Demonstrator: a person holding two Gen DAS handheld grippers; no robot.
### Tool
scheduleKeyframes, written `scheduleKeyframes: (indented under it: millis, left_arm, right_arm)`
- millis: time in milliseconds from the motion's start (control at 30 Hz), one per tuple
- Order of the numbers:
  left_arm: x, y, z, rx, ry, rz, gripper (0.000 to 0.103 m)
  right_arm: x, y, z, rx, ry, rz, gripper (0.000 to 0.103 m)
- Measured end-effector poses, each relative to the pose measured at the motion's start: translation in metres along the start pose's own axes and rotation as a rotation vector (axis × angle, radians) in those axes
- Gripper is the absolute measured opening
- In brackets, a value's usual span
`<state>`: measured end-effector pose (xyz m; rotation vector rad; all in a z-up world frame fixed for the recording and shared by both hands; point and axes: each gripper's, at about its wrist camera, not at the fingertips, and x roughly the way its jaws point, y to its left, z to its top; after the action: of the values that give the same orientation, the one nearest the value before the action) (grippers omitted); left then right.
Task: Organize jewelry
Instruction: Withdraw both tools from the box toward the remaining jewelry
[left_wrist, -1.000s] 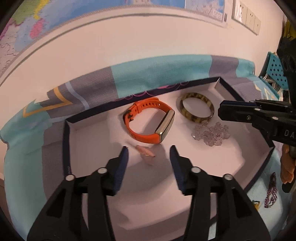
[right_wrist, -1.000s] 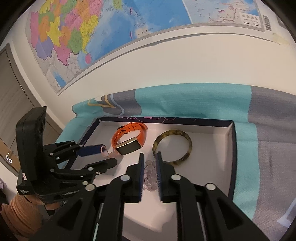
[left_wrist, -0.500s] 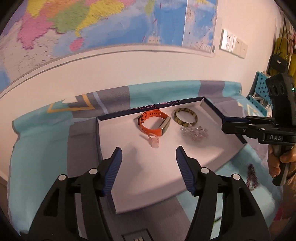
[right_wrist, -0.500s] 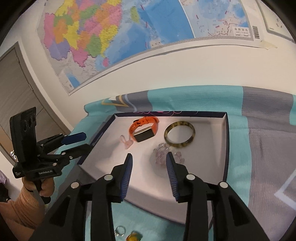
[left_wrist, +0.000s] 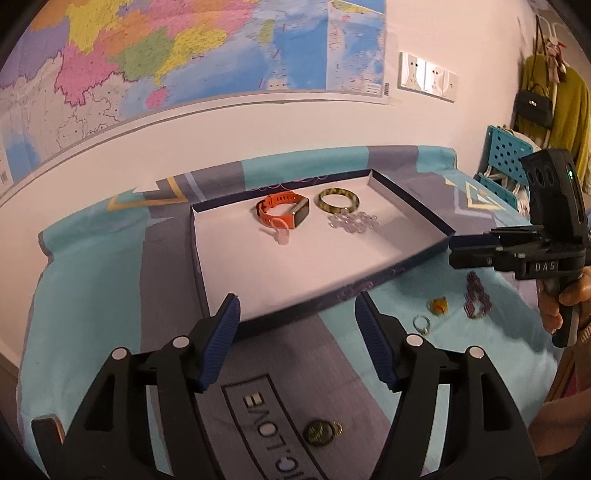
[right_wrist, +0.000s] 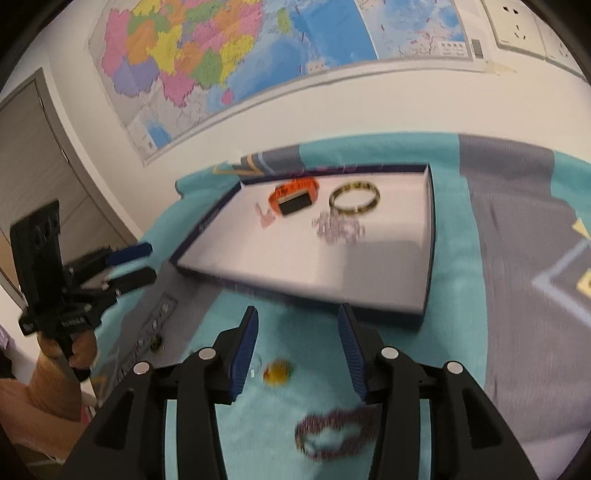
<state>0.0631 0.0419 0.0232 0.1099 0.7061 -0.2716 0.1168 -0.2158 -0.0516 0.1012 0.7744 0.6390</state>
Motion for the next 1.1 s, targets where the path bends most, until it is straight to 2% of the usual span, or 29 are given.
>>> scheduleKeyframes:
  millis: [333, 467, 767, 1100]
  left_arm:
    - [-0.011, -0.002, -0.029, -0.047, 0.022, -0.016, 0.067]
    - [-0.014, -0.003, -0.041, -0.032, 0.045, 0.001, 0.067]
    - [-0.021, -0.010, -0.064, -0.038, 0.076, -0.007, 0.068]
    - [-0.015, -0.031, -0.070, -0.020, 0.087, -0.052, 0.068]
  right_arm:
    - [-0.012, -0.002, -0.032, 0.047, -0.001, -0.022, 0.045]
    - [-0.011, 0.001, -0.039, 0.045, 0.010, -0.029, 0.045]
    - [-0.003, 0.012, -0.048, 0.028, 0.035, -0.026, 0.047]
    - [0.000, 0.021, -0.051, 0.018, 0.042, -0.008, 0.047]
